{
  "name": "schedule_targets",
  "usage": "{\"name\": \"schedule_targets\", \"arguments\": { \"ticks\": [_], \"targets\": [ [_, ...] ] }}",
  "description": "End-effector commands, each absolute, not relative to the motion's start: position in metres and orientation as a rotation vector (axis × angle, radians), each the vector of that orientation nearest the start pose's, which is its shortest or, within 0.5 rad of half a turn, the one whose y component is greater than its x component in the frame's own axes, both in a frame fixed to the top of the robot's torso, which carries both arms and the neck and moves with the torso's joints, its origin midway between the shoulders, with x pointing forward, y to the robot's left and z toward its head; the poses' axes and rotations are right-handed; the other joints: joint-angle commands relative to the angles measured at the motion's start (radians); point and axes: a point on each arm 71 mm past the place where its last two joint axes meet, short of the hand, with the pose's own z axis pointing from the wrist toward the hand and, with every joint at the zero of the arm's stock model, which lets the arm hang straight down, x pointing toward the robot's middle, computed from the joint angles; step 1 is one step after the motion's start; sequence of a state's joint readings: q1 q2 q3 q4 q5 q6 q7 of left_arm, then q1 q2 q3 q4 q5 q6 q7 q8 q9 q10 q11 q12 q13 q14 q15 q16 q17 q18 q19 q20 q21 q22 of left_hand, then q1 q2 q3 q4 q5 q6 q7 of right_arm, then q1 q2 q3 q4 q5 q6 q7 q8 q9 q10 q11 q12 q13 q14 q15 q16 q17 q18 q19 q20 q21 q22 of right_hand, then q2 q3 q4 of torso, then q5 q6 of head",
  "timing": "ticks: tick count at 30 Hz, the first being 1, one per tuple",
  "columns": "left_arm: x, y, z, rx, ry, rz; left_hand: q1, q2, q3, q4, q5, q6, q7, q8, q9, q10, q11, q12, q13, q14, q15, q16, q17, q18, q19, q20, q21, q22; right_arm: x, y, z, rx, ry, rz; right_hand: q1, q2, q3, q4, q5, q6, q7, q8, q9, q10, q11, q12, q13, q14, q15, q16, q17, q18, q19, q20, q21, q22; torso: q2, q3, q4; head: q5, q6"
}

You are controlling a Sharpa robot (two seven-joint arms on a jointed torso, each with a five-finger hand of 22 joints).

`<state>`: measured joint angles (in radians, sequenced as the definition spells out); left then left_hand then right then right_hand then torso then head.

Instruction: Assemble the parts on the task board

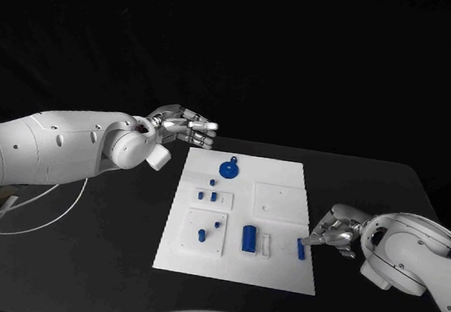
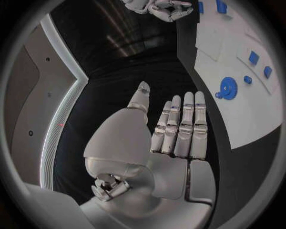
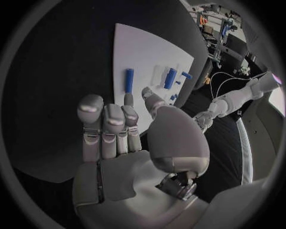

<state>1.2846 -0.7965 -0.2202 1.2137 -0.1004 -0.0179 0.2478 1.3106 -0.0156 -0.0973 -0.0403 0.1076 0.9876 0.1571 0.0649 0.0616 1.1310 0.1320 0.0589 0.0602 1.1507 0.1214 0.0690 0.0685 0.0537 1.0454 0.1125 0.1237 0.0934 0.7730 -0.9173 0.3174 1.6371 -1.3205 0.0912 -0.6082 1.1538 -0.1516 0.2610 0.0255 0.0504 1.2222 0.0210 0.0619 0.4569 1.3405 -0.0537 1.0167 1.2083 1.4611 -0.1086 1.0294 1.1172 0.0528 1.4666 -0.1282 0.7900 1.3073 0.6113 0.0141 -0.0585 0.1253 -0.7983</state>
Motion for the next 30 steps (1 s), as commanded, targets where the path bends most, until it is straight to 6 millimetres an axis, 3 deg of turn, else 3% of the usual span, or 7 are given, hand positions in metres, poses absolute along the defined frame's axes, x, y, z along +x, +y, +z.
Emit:
{"name": "schedule_targets", "arguments": {
  "ticks": [1,19,27,28,30],
  "targets": [
    [0.526,0.269,-0.22,-1.016,1.738,-1.374,-0.002,0.012,-0.001,-0.003,0.005,0.004,-0.004,0.003,0.001,0.002,-0.002,0.002,0.0,0.005,0.001,-0.003,0.002,0.013,0.004,-0.004,0.006,-0.001,0.42,-0.241,-0.283,0.249,2.34,0.233,0.001,-0.007,-0.002,0.011,-0.002,0.008,-0.002,0.003,0.007,0.004,-0.001,-0.001,0.002,0.0,0.005,0.005,0.001,-0.004,0.052,0.0,0.004,0.093,0.0,-0.0009,0.0016,-0.002,0.0],
    [0.525,0.268,-0.222,-1.017,1.755,-1.381,-0.007,0.012,-0.004,-0.002,0.0,0.0,-0.003,0.003,0.001,-0.001,-0.001,0.002,0.001,0.005,0.001,-0.003,0.002,0.013,0.003,-0.004,0.007,-0.003,0.418,-0.222,-0.309,0.242,2.281,0.155,-0.013,-0.028,-0.005,0.071,-0.002,0.008,-0.003,0.003,0.036,0.008,-0.002,-0.005,0.009,0.001,0.003,0.002,0.005,-0.005,0.053,-0.002,0.004,0.092,0.0,-0.0009,0.0023,0.001,-0.006],
    [0.525,0.267,-0.223,-1.019,1.765,-1.383,-0.011,0.013,-0.004,0.003,-0.002,-0.002,-0.003,0.003,0.001,-0.003,0.0,0.002,0.001,0.004,0.002,-0.003,0.002,0.013,0.003,-0.003,0.008,-0.004,0.417,-0.215,-0.319,0.195,2.266,0.118,-0.006,-0.015,0.025,0.066,-0.002,0.005,-0.004,0.002,0.038,0.007,-0.003,-0.006,0.01,0.001,0.003,0.002,0.006,-0.006,0.053,-0.002,0.003,0.092,0.0,-0.0008,0.0021,0.005,-0.009],
    [0.525,0.267,-0.223,-1.019,1.766,-1.383,-0.012,0.013,-0.004,0.003,-0.002,-0.002,-0.003,0.003,0.001,-0.003,0.0,0.002,0.001,0.004,0.002,-0.003,0.002,0.013,0.003,-0.003,0.008,-0.004,0.417,-0.214,-0.32,0.192,2.262,0.114,0.004,-0.005,0.041,0.061,-0.002,-0.004,-0.003,-0.001,0.035,0.007,-0.003,-0.001,0.014,0.001,0.003,0.001,0.006,-0.006,0.053,-0.003,0.002,0.092,0.0,-0.0007,0.0019,0.005,-0.01],
    [0.524,0.267,-0.224,-1.019,1.769,-1.384,-0.012,0.013,-0.004,0.004,-0.002,-0.002,-0.002,0.003,0.001,-0.003,0.0,0.002,0.001,0.004,0.002,-0.003,0.002,0.013,0.003,-0.003,0.008,-0.004,0.417,-0.212,-0.322,0.187,2.26,0.111,0.025,0.008,0.079,0.035,0.0,-0.037,0.009,0.001,0.013,0.002,0.005,-0.001,0.017,0.001,0.005,0.001,0.005,-0.005,0.052,-0.001,0.0,0.091,0.0,-0.0012,0.002,0.005,-0.01]
  ]
}}
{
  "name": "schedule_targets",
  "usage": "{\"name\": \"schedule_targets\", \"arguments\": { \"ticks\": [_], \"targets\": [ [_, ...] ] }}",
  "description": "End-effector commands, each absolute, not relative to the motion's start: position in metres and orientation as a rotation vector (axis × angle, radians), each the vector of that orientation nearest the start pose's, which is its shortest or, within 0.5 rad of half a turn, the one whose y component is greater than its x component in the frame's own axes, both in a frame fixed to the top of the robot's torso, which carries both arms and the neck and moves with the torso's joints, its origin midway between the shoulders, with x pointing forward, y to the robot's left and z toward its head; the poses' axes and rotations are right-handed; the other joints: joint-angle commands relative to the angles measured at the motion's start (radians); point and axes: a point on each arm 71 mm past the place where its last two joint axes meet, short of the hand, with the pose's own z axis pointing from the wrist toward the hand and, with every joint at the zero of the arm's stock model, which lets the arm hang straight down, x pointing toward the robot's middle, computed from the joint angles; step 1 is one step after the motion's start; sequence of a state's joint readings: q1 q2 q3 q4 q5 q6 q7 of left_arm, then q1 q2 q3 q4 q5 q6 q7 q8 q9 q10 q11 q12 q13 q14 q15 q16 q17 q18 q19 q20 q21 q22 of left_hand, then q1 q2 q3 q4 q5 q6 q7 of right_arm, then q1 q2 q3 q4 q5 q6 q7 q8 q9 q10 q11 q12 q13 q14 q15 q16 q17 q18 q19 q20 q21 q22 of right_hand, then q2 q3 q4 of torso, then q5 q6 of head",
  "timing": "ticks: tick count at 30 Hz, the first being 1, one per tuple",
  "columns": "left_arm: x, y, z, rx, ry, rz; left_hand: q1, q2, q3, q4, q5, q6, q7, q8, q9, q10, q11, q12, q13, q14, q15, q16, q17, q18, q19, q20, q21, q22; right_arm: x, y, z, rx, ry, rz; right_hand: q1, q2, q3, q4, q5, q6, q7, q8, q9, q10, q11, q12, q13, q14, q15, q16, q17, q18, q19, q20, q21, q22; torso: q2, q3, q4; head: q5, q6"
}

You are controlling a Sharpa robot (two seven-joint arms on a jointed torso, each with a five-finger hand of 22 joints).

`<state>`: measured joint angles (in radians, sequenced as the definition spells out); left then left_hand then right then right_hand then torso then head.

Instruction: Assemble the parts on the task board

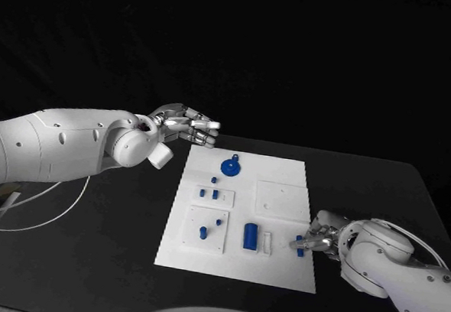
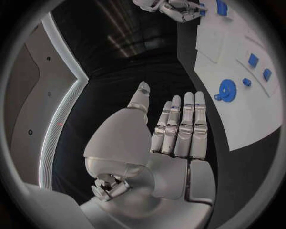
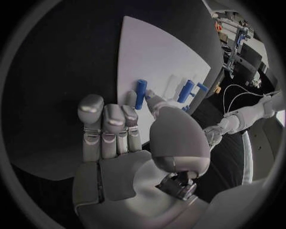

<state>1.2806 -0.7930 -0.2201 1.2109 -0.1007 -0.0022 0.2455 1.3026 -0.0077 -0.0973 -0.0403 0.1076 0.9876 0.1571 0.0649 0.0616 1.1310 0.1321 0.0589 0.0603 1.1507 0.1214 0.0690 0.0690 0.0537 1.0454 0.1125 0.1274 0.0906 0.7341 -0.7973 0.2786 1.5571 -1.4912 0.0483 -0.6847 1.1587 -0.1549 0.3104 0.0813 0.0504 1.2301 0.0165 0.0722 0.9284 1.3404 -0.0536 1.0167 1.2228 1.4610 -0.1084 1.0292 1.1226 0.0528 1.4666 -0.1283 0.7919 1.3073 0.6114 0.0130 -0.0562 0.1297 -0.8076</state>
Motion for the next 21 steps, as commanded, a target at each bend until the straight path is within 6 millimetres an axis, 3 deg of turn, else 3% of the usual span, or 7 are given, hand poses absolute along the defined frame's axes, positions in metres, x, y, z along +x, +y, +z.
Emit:
{"name": "schedule_targets", "arguments": {
  "ticks": [1,2,4,5,10,16,21],
  "targets": [
    [0.524,0.267,-0.224,-1.019,1.771,-1.384,-0.004,0.005,-0.004,0.004,-0.002,-0.003,-0.002,0.003,0.001,-0.003,0.0,0.002,0.001,0.004,0.002,-0.003,0.001,0.013,0.003,-0.003,0.004,-0.001,0.417,-0.211,-0.323,0.183,2.26,0.11,0.03,0.017,0.05,-0.058,0.006,-0.051,0.017,-0.011,-0.48,-0.001,0.007,0.002,0.005,0.002,0.008,0.0,-0.002,-0.003,0.052,0.003,-0.002,0.092,-0.001,-0.0003,0.0,0.001,-0.001],
    [0.524,0.267,-0.224,-1.02,1.772,-1.385,-0.004,0.005,-0.004,0.004,-0.002,-0.003,-0.002,0.003,0.001,-0.003,0.0,0.002,0.001,0.004,0.002,-0.003,0.001,0.013,0.003,-0.003,0.004,-0.001,0.417,-0.21,-0.324,0.179,2.262,0.109,0.026,0.026,0.068,-0.108,0.037,-0.05,0.019,-0.01,-0.51,-0.005,0.008,0.004,0.007,0.002,0.01,0.0,-0.003,0.001,0.052,0.007,-0.003,0.092,-0.001,0.0,-0.0002,0.001,-0.001],
    [0.524,0.266,-0.224,-1.02,1.775,-1.385,-0.004,0.005,-0.004,0.004,-0.003,-0.003,-0.002,0.003,0.001,-0.004,0.0,0.002,0.001,0.004,0.002,-0.003,0.001,0.013,0.003,-0.003,0.004,-0.002,0.415,-0.209,-0.326,0.167,2.27,0.107,0.046,0.035,0.085,-0.167,0.128,-0.062,0.029,-0.011,-0.54,-0.01,0.013,0.002,0.007,0.001,0.013,-0.002,-0.006,0.002,0.051,0.009,-0.003,0.092,-0.001,0.0001,0.0002,0.0,-0.001],
    [0.524,0.266,-0.224,-1.021,1.776,-1.385,-0.004,0.005,-0.003,0.004,-0.004,-0.003,-0.002,0.003,0.001,-0.004,0.001,0.002,0.001,0.004,0.002,-0.003,0.001,0.013,0.003,-0.003,0.004,-0.002,0.415,-0.208,-0.326,0.162,2.276,0.107,0.023,0.054,0.089,-0.229,0.145,-0.057,0.032,-0.011,-0.588,-0.013,0.015,0.003,0.007,0.001,0.016,-0.001,-0.007,0.006,0.05,0.014,-0.004,0.092,-0.001,0.0003,0.0003,0.0,-0.002],
    [0.524,0.267,-0.224,-1.022,1.781,-1.382,-0.002,0.005,-0.003,0.004,-0.004,-0.003,-0.002,0.003,0.001,-0.004,0.001,0.002,0.001,0.004,0.002,-0.003,0.001,0.013,0.003,-0.003,0.004,-0.002,0.41,-0.206,-0.329,0.16,2.313,0.117,0.033,0.074,0.117,-0.359,0.214,-0.061,0.051,-0.01,-0.675,-0.021,0.023,-0.001,0.002,-0.002,0.022,-0.001,-0.009,0.013,0.047,0.019,-0.003,0.093,-0.001,0.0,-0.0019,0.001,-0.002],
    [0.524,0.267,-0.225,-1.022,1.789,-1.381,-0.002,0.005,-0.003,0.004,-0.004,-0.003,-0.002,0.003,0.001,-0.004,0.001,0.002,0.001,0.004,0.002,-0.003,0.001,0.013,0.003,-0.003,0.004,-0.002,0.407,-0.202,-0.327,0.251,2.309,0.207,0.03,0.053,0.219,-0.366,0.34,-0.056,0.057,-0.009,-0.713,-0.021,0.021,-0.002,-0.002,-0.004,0.021,0.0,-0.007,0.016,0.044,0.018,0.007,0.095,0.0,0.0013,-0.0017,0.005,-0.002],
    [0.523,0.267,-0.225,-1.021,1.794,-1.38,0.0,0.005,-0.002,0.003,-0.003,-0.004,-0.002,0.003,0.001,-0.004,0.001,0.002,0.001,0.004,0.002,-0.003,0.001,0.014,0.003,-0.003,0.005,-0.003,0.403,-0.196,-0.322,0.375,2.29,0.328,0.022,0.049,0.228,-0.364,0.36,-0.05,0.057,-0.009,-0.735,-0.017,0.022,-0.005,-0.009,-0.004,0.022,-0.005,-0.012,0.017,0.041,0.02,0.014,0.095,0.0,0.0013,-0.0013,0.01,-0.004]
  ]
}}
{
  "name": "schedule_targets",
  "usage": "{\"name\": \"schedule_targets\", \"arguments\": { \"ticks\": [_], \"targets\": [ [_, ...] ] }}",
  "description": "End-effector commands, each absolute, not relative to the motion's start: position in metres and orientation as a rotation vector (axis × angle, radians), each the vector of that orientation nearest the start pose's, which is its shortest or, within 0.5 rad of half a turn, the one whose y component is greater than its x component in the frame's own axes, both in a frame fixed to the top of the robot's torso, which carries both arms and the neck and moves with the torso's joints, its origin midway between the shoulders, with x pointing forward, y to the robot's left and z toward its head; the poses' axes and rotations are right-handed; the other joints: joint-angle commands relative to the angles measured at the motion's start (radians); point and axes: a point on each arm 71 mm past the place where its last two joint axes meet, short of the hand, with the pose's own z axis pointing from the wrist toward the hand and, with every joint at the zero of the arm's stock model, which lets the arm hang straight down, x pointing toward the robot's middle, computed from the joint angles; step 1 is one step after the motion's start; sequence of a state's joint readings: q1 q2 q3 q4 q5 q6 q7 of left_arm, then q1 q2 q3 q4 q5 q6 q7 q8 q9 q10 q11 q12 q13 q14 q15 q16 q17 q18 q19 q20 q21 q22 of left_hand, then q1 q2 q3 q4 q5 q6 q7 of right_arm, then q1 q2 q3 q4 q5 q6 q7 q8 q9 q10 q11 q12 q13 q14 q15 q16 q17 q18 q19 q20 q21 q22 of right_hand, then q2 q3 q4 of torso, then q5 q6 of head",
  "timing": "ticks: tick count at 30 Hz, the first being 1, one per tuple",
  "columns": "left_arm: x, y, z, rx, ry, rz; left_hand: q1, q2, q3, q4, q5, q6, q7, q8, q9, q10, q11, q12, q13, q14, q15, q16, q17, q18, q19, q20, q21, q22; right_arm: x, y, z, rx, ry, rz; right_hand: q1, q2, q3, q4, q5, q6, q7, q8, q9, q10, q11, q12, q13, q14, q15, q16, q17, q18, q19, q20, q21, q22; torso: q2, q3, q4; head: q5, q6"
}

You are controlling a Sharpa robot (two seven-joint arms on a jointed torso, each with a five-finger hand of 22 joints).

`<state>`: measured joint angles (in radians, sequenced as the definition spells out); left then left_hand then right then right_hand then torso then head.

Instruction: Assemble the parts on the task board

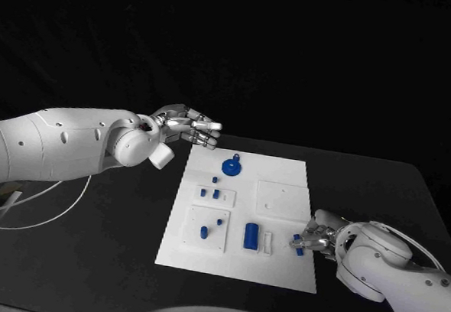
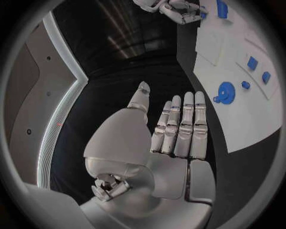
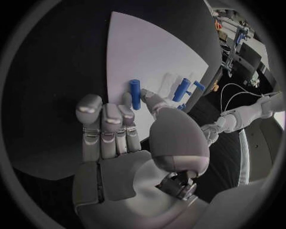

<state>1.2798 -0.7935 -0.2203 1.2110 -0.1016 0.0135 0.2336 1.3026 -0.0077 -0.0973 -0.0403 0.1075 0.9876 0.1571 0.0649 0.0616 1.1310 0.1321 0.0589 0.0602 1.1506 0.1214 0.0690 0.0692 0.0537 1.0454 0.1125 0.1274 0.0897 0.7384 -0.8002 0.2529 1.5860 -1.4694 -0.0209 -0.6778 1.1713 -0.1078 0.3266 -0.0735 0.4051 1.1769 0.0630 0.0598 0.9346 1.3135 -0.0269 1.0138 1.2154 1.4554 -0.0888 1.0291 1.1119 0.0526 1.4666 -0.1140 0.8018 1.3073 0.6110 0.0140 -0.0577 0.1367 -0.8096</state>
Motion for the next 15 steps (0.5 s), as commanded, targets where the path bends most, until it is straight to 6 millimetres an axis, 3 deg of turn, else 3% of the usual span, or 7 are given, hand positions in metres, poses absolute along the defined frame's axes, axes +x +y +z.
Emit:
{"name": "schedule_targets", "arguments": {
  "ticks": [1,5,6,8,9,12,15],
  "targets": [
    [0.523,0.267,-0.225,-1.021,1.795,-1.38,0.0,0.005,-0.002,0.003,-0.003,-0.004,-0.002,0.003,0.002,-0.004,0.001,0.002,0.001,0.004,0.002,-0.003,0.001,0.013,0.003,-0.003,0.005,-0.002,0.402,-0.194,-0.321,0.393,2.285,0.35,0.01,0.002,0.213,-0.209,0.011,0.01,0.009,0.003,-0.744,0.011,-0.005,-0.002,-0.002,0.001,0.002,-0.005,-0.001,0.018,0.041,0.005,0.005,0.095,0.0,0.0002,0.0004,0.004,-0.002],
    [0.523,0.267,-0.225,-1.021,1.798,-1.378,0.0,0.005,-0.002,0.003,-0.003,-0.004,-0.002,0.003,0.002,-0.004,0.001,0.002,0.001,0.004,0.002,-0.003,0.001,0.013,0.003,-0.003,0.005,-0.002,0.399,-0.187,-0.316,0.469,2.272,0.448,0.002,0.004,0.207,-0.206,0.013,0.019,0.006,0.003,-0.755,0.014,-0.007,0.0,-0.003,0.002,0.0,-0.005,-0.002,0.018,0.041,0.004,0.009,0.094,0.0,-0.0002,-0.0001,0.005,-0.005],
    [0.523,0.267,-0.225,-1.021,1.799,-1.378,0.0,0.005,-0.002,0.003,-0.003,-0.004,-0.002,0.003,0.002,-0.004,0.001,0.002,0.001,0.004,0.002,-0.003,0.001,0.013,0.003,-0.003,0.005,-0.002,0.398,-0.185,-0.315,0.493,2.27,0.475,-0.023,0.007,0.174,-0.184,-0.016,0.023,0.001,0.004,-0.754,0.018,-0.009,0.003,-0.002,0.003,0.002,-0.004,-0.002,0.017,0.041,0.005,0.01,0.093,0.0,-0.0002,-0.0002,0.006,0.001],
    [0.523,0.267,-0.225,-1.022,1.801,-1.377,0.0,0.005,-0.002,0.003,-0.004,-0.004,-0.002,0.003,0.001,-0.004,0.001,0.002,0.001,0.004,0.002,-0.003,0.001,0.013,0.003,-0.003,0.005,-0.002,0.397,-0.182,-0.313,0.525,2.268,0.512,-0.036,0.013,0.087,-0.148,-0.007,0.022,-0.007,0.004,-0.754,0.019,-0.012,0.006,-0.001,0.004,-0.001,-0.003,-0.002,0.017,0.043,0.003,0.007,0.091,0.0,-0.0004,0.0001,0.006,0.005],
    [0.523,0.267,-0.225,-1.022,1.803,-1.376,-0.001,0.006,-0.003,0.003,-0.004,-0.004,-0.002,0.003,0.001,-0.005,0.001,0.002,0.001,0.004,0.002,-0.003,0.001,0.013,0.003,-0.003,0.006,-0.002,0.396,-0.181,-0.313,0.544,2.265,0.535,0.008,0.038,0.004,-0.136,-0.006,0.02,-0.006,0.003,-0.759,0.015,-0.011,0.005,0.0,0.004,-0.003,-0.002,-0.002,0.014,0.046,0.001,0.003,0.09,0.0,-0.0003,0.0003,0.006,0.005],
    [0.523,0.267,-0.226,-1.021,1.809,-1.377,-0.001,0.006,-0.003,0.003,-0.004,-0.004,-0.002,0.003,0.001,-0.005,0.001,0.002,0.001,0.004,0.002,-0.003,0.001,0.013,0.003,-0.003,0.006,-0.002,0.395,-0.175,-0.311,0.581,2.262,0.585,0.004,0.038,0.023,-0.146,-0.012,0.033,-0.008,0.004,-0.76,0.016,-0.013,0.004,-0.001,0.003,-0.004,-0.003,-0.003,0.014,0.047,0.0,0.001,0.092,0.0,-0.0004,0.0013,0.009,0.004],
    [0.523,0.266,-0.226,-1.02,1.814,-1.378,-0.001,0.006,-0.003,0.003,-0.004,-0.004,-0.002,0.003,0.001,-0.005,0.001,0.002,0.001,0.004,0.002,-0.003,0.001,0.013,0.003,-0.003,0.006,-0.002,0.394,-0.171,-0.31,0.605,2.264,0.615,0.009,0.049,0.024,-0.148,-0.073,0.041,-0.011,0.004,-0.758,0.016,-0.014,0.004,-0.002,0.004,-0.004,-0.004,-0.004,0.013,0.047,0.0,0.001,0.093,0.0,-0.0007,0.0008,0.011,0.002]
  ]
}}
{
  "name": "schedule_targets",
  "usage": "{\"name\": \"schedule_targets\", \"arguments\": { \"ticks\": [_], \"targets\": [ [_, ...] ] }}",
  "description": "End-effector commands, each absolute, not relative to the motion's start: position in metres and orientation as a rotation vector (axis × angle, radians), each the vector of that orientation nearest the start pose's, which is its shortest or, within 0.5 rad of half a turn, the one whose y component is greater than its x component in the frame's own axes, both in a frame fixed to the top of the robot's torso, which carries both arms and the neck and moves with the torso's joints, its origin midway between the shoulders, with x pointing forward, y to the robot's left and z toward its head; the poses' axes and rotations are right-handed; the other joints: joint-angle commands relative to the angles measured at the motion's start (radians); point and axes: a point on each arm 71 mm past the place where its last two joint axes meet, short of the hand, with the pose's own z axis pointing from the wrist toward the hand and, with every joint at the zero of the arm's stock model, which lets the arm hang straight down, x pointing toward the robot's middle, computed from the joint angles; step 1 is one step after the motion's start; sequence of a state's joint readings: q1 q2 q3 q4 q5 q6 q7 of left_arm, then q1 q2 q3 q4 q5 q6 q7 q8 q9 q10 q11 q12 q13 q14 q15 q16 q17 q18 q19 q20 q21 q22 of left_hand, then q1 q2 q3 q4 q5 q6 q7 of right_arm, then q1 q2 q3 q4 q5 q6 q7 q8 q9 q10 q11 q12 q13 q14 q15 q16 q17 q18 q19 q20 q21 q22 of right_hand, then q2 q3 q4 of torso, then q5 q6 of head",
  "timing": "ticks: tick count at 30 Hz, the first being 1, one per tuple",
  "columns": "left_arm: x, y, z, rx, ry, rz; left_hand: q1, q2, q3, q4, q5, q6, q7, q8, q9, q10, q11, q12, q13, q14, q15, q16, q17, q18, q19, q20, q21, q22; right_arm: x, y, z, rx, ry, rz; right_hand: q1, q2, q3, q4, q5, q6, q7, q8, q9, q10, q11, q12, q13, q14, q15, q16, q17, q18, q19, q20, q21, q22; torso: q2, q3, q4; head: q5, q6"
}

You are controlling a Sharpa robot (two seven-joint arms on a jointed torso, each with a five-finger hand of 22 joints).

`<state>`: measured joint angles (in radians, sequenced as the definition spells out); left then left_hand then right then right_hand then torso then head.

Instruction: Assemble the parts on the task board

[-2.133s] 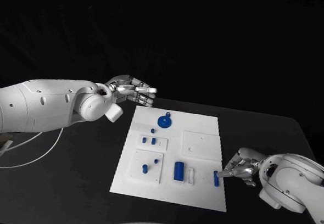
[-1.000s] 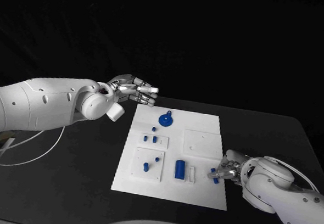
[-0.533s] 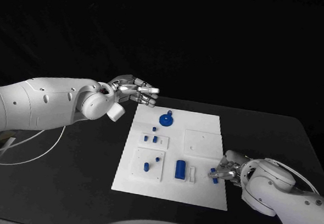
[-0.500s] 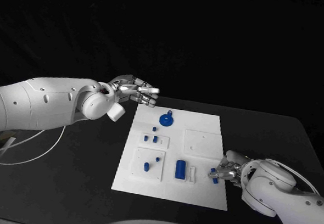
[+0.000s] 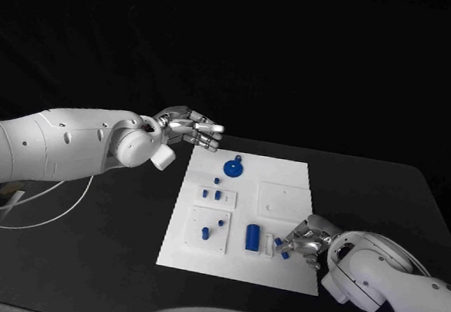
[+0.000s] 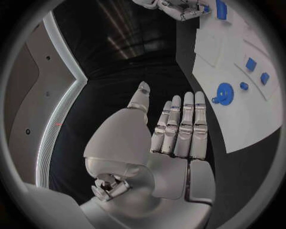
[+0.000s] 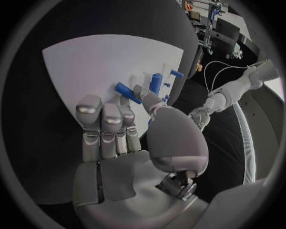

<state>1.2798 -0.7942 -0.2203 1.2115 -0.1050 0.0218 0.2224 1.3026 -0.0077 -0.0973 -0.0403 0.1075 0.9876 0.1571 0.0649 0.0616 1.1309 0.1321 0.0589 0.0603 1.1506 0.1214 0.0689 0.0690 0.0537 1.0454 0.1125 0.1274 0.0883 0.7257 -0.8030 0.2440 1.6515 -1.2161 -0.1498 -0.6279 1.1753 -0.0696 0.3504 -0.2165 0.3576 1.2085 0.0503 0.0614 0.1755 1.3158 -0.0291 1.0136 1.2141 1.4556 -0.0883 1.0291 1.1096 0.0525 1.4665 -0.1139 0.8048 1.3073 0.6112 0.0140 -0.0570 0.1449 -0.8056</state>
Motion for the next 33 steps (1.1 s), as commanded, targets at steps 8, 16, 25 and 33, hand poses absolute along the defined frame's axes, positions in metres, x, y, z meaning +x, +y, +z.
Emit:
{"name": "schedule_targets", "arguments": {
  "ticks": [8,16,25,33],
  "targets": [
    [0.5225,0.265,-0.2263,-1.018,1.823,-1.379,-0.001,0.006,-0.003,0.004,-0.005,-0.005,-0.002,0.003,0.001,-0.005,0.001,0.002,0.001,0.004,0.002,-0.003,0.001,0.013,0.002,-0.003,0.006,-0.001,0.3941,-0.1683,-0.3108,0.615,2.289,0.617,-0.001,0.013,-0.014,-0.002,-0.037,0.016,-0.003,0.002,0.003,0.015,-0.013,0.002,-0.002,0.004,-0.006,-0.003,-0.001,0.011,0.048,-0.001,-0.005,0.093,0.0,-0.0009,0.0008,0.004,-0.003],
    [0.5222,0.2644,-0.2266,-1.017,1.831,-1.379,-0.002,0.006,-0.003,0.005,-0.006,-0.005,-0.002,0.003,0.001,-0.006,0.001,0.002,0.001,0.004,0.002,-0.003,0.001,0.014,0.002,-0.003,0.007,-0.002,0.395,-0.165,-0.3143,0.564,2.332,0.557,-0.007,0.012,-0.061,0.025,-0.053,0.021,-0.009,0.002,0.0,0.014,-0.015,-0.006,-0.009,0.004,-0.007,-0.006,-0.003,0.009,0.049,-0.003,-0.012,0.092,0.0,-0.0005,0.0009,0.007,-0.005],
    [0.5217,0.2643,-0.227,-1.016,1.841,-1.378,-0.003,0.006,-0.004,0.006,-0.007,-0.006,-0.001,0.003,0.001,-0.006,0.001,0.002,0.001,0.004,0.002,-0.003,0.001,0.014,0.002,-0.003,0.007,-0.002,0.3958,-0.1671,-0.3161,0.498,2.361,0.471,-0.02,0.003,-0.103,0.07,-0.062,0.029,-0.016,0.002,-0.003,0.017,-0.018,-0.015,-0.015,0.004,-0.009,-0.009,-0.003,0.006,0.05,-0.005,-0.019,0.091,0.0,-0.001,-0.0005,0.008,-0.008],
    [0.521,0.2641,-0.2274,-1.013,1.852,-1.377,-0.005,0.006,-0.003,0.01,-0.008,-0.006,-0.001,0.003,0.001,-0.007,0.002,0.002,0.001,0.003,0.002,-0.003,0.001,0.014,0.002,-0.003,0.007,-0.002,0.3975,-0.1694,-0.316,0.467,2.346,0.425,-0.049,-0.014,-0.086,0.141,-0.091,0.035,-0.022,0.002,-0.003,0.026,-0.021,-0.02,-0.019,0.004,-0.012,-0.011,-0.004,0.003,0.052,-0.008,-0.02,0.091,0.0,0.0,-0.0003,0.009,-0.009]
  ]
}}
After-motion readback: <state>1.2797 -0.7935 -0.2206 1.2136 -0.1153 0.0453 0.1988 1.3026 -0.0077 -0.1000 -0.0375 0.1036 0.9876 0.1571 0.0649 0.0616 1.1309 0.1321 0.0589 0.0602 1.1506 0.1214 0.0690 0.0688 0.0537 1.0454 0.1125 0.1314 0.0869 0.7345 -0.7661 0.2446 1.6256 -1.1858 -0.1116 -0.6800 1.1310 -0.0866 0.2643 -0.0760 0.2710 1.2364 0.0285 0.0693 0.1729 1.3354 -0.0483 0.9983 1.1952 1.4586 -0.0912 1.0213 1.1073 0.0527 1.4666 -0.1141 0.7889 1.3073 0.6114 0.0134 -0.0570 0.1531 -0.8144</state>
